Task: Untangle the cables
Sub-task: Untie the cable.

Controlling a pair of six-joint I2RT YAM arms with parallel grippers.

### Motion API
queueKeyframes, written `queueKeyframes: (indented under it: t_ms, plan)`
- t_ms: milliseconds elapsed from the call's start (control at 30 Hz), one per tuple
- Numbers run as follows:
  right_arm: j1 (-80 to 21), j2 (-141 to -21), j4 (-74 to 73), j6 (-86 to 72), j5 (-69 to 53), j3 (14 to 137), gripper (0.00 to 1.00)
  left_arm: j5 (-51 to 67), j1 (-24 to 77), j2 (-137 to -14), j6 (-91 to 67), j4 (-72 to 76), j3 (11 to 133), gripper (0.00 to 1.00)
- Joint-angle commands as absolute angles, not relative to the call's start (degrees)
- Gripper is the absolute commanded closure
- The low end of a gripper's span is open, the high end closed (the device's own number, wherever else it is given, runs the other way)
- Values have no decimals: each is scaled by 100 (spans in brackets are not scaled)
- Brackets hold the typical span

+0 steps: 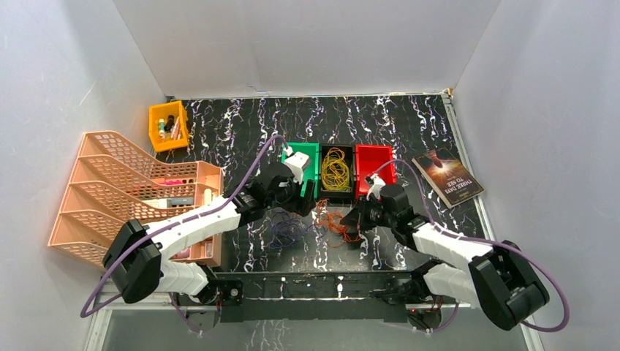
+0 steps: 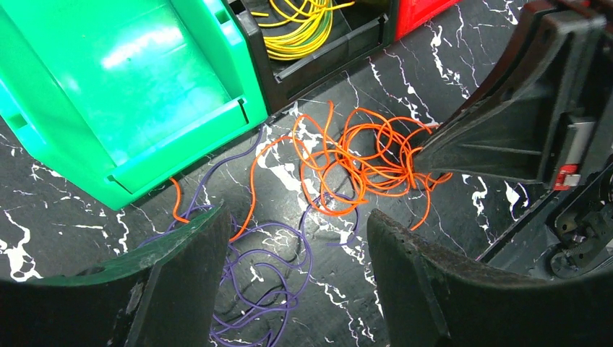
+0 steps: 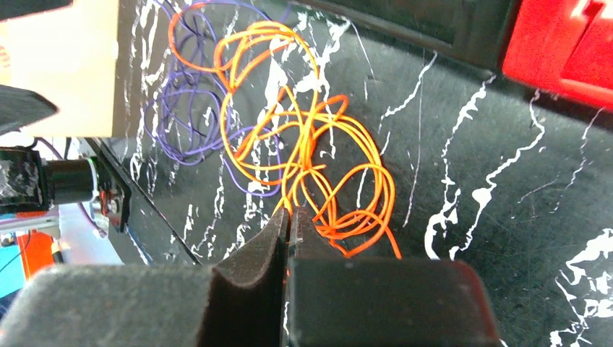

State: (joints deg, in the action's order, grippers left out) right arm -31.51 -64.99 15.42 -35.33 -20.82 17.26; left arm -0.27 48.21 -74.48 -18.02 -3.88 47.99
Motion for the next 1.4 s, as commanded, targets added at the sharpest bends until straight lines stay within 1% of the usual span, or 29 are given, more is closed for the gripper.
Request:
queueKeyframes:
  t_ms: [0, 67, 133, 267, 433, 533, 667, 767, 933, 1133, 1367]
  plan:
    - [-3133, -5909, 1821, -3419, -1812, 1776, 97, -172, 4842, -7223, -1827, -322, 4781, 32]
    - [-3133, -5607, 1570, -3311, -1714, 1852, 100, -193, 4840, -7173, -1828, -277, 4736, 32]
    - [-3131, -5321, 1239, -3192, -1633, 1917, 100, -181, 4842, -7119, -1836, -197, 4700, 31]
    - [-3134, -4912, 440, -2923, -1569, 2553, 100, -94, 4840, -6993, -1850, 107, 4598, 27]
    - [-3133, -4615, -372, -2693, -1657, 3130, 100, 104, 4843, -6825, -1850, 483, 4533, 15]
    - [-3132, -4506, -586, -2752, -1692, 3536, 100, 394, 4841, -6620, -1846, 922, 4463, 7]
    - [-3138, -4421, -621, -3006, -1644, 4035, 100, 724, 4843, -6397, -1795, 1862, 4314, 2]
    - [-3136, -4461, -700, -3087, -1644, 4441, 100, 796, 4843, -6307, -1730, 2623, 4137, 2]
    - [-3132, -4597, -713, -3162, -1767, 4932, 100, 1259, 4843, -6203, -1395, 4123, 3647, 2]
    - [-3138, -4694, -527, -3320, -1766, 5163, 100, 1923, 4860, -6546, -1257, 4417, 3939, 2]
    - [-3138, -4777, -157, -3578, -1876, 5251, 100, 2120, 5044, -6945, -1077, 5013, 3991, 2]
